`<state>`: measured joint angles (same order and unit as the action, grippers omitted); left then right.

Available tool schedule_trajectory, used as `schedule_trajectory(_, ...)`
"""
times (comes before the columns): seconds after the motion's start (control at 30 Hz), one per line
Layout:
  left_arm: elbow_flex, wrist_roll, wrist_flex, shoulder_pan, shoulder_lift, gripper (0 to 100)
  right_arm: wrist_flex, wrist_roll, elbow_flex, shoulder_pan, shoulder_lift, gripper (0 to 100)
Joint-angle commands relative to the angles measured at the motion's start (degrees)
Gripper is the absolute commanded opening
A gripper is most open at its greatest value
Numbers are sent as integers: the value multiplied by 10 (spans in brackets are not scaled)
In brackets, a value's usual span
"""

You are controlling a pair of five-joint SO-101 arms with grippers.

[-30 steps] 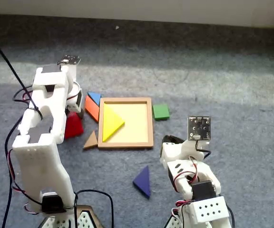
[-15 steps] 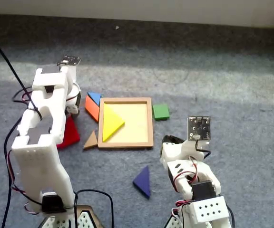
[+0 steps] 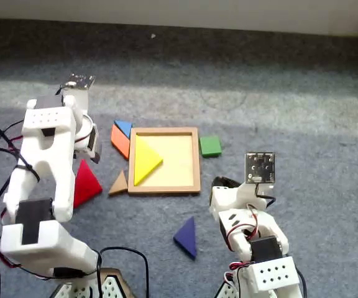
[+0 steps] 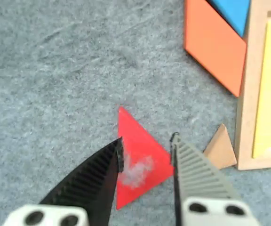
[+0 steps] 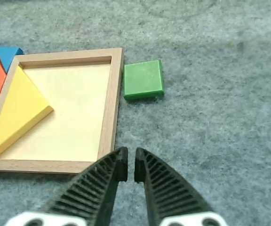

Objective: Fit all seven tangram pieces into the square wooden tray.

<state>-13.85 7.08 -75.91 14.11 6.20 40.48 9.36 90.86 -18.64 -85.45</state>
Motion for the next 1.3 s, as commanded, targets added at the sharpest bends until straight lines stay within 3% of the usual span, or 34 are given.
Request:
schedule_trajectory(0.0, -75, 6, -4, -13, -120, 287, -14, -5, -1, 6, -8, 44)
schedule_trajectory(0.23, -191, 11, 4, -9, -192, 291, -14, -5, -1, 6, -8, 44)
schedule_trajectory(0.53, -211, 40, 143, 45, -65, 288, -14, -5, -1, 6, -8, 44)
schedule_trajectory(0.83, -86, 40, 60, 44, 76, 232, -14, -5, -1, 6, -8, 44)
schedule_trajectory(1.27, -80, 62, 55, 21, 80, 127, -14, -5, -1, 6, -8, 44)
